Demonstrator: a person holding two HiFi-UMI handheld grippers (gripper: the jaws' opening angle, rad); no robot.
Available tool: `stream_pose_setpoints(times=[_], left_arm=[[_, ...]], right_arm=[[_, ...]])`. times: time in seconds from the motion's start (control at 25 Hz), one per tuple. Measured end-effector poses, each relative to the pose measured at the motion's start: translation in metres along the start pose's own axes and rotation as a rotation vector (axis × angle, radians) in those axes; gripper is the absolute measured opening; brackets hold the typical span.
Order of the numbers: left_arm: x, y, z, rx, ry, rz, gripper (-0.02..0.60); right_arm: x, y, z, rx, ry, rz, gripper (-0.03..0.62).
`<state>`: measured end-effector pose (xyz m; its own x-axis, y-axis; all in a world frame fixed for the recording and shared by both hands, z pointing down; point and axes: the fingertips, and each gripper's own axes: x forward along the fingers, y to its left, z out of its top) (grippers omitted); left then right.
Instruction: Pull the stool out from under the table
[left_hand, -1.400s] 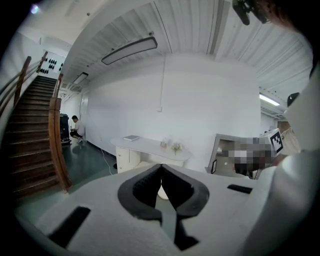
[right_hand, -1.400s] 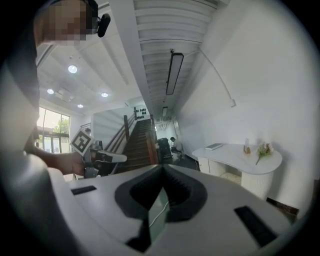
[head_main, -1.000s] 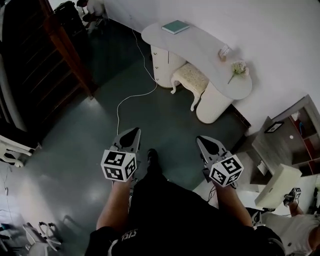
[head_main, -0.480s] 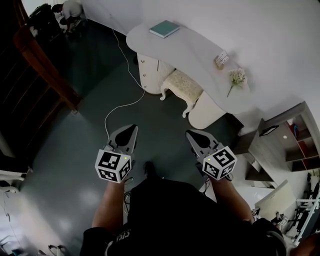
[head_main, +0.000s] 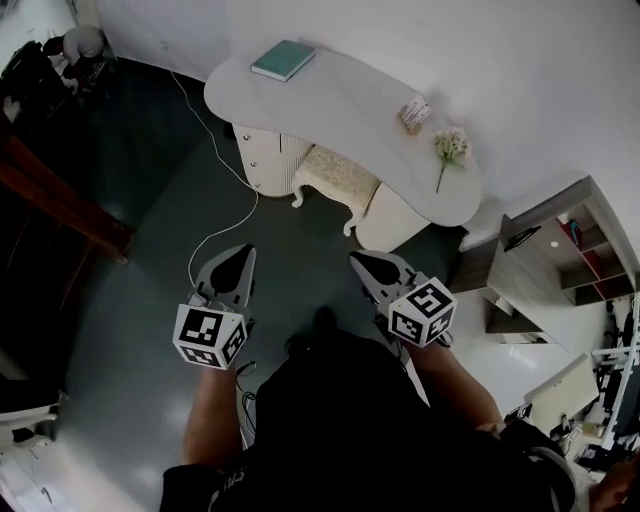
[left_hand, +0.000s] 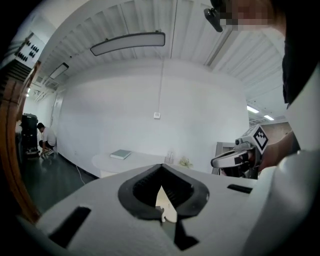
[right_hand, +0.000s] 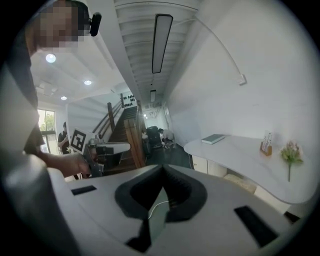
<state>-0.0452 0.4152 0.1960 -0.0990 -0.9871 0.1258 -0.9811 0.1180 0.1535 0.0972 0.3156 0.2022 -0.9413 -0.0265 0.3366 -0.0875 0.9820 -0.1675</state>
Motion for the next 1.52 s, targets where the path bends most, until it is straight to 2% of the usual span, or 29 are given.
stream_pose_setpoints(times=[0.2, 0.44, 0.64, 0.92, 1.04, 1.24, 1.32, 1.44, 1.52], left_arm=[[0.034, 0.045, -0.011, -0.092, 0.041, 0.048, 0.008], [0.106, 0.09, 0.0, -0.015, 0.096, 0.088, 0.012], [0.176, 0.108, 0.028, 0.025, 0.101, 0.053, 0.012], [0.229, 0.141, 0.022, -0.037, 0.142, 0.021, 0.071], [0.25, 0.157, 0.018, -0.015, 0.152, -0.031, 0.071], [0.286, 0.178, 0.006, 0.012, 0.176, -0.236, 0.055], [0.294, 0.19, 0.002, 0.044, 0.183, -0.31, 0.048], [0.301, 0.214, -0.015, 0.1, 0.216, -0.4, 0.026], [0.307, 0.227, -0.03, 0.11, 0.261, -0.454, 0.018]], right_arm=[[0.035, -0.043, 0.003, 0.028, 0.01, -0.018, 0.005], [0.091, -0.107, 0.029, 0.092, -0.051, -0.015, 0.005], [0.131, -0.165, 0.051, 0.113, -0.064, -0.005, 0.005], [0.165, -0.194, 0.051, 0.156, -0.021, -0.037, 0.005], [0.182, -0.201, 0.047, 0.172, 0.006, -0.087, 0.005], [0.218, -0.198, 0.048, 0.18, 0.031, -0.199, 0.006], [0.233, -0.193, 0.045, 0.2, 0.033, -0.251, 0.005], [0.251, -0.185, 0.037, 0.249, 0.031, -0.347, 0.005], [0.258, -0.184, 0.032, 0.284, 0.015, -0.418, 0.006]])
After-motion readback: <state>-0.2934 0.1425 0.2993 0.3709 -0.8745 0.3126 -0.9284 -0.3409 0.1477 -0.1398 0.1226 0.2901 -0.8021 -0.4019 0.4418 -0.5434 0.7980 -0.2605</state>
